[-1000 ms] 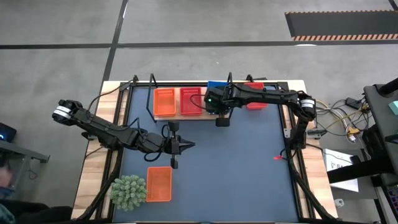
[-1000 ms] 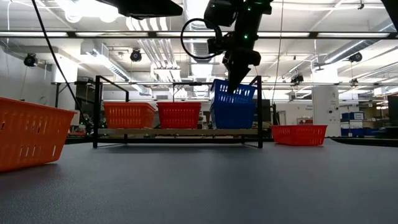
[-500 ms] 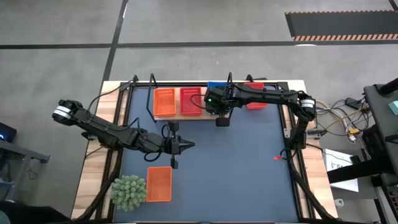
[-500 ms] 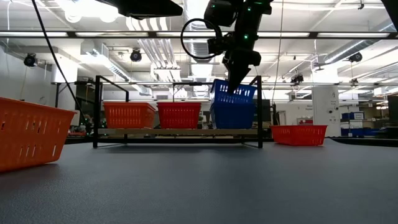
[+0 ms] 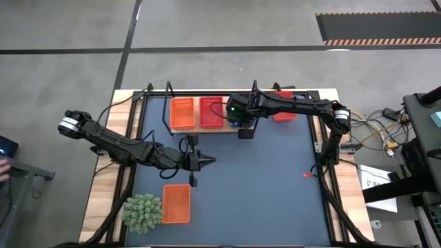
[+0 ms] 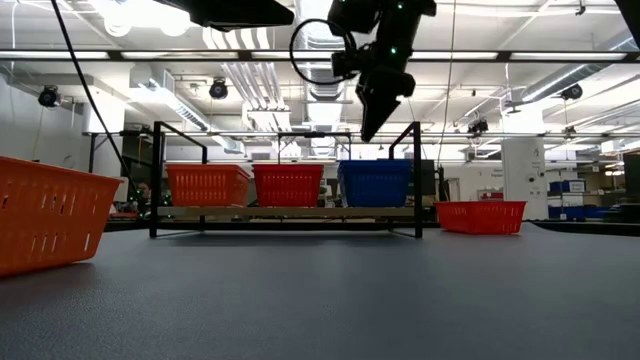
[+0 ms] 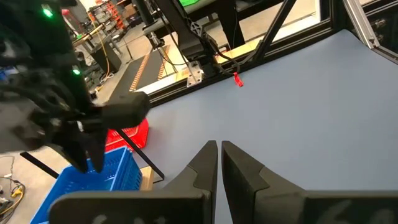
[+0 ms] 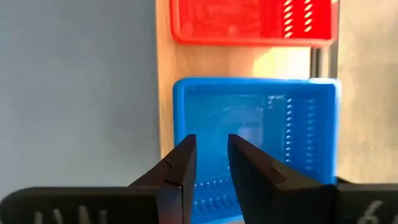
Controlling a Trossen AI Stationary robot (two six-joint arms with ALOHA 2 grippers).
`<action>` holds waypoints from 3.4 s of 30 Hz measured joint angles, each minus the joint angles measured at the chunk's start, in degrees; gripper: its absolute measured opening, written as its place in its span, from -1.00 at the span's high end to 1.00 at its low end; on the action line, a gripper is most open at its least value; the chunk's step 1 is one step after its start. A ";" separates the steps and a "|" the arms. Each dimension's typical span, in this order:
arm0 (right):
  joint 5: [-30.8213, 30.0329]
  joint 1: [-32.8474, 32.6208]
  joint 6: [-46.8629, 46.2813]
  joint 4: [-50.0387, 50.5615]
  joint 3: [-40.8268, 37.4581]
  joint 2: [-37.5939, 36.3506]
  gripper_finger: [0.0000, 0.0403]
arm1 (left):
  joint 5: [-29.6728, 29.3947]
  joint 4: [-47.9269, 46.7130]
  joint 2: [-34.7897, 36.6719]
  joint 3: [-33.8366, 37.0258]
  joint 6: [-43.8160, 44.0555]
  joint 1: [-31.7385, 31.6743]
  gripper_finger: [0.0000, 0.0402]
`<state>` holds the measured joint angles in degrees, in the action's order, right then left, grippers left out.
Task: Stack baskets on shelf by color
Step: Stack the red basket on top of the red baskets on the shelf
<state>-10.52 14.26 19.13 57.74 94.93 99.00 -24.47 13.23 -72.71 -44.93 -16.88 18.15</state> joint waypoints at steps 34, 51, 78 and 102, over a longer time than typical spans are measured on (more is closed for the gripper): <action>2.93 -8.98 -6.11 -4.74 -13.09 -22.24 0.96 | 0.31 0.02 0.00 0.02 0.17 0.42 0.97; -2.49 0.98 -15.96 -2.85 -35.14 -37.25 0.96 | 0.26 0.02 0.00 0.02 0.19 0.39 0.97; 1.61 18.00 3.16 -20.29 -53.21 -38.95 0.09 | 0.22 -0.02 0.00 0.02 0.00 0.35 0.97; 1.99 25.16 3.04 -28.64 -55.67 -24.89 0.17 | 0.20 -0.02 0.00 0.02 -0.11 0.39 0.97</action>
<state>-8.54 39.42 22.17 29.11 39.27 74.11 -24.27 13.21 -72.71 -44.91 -16.99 18.55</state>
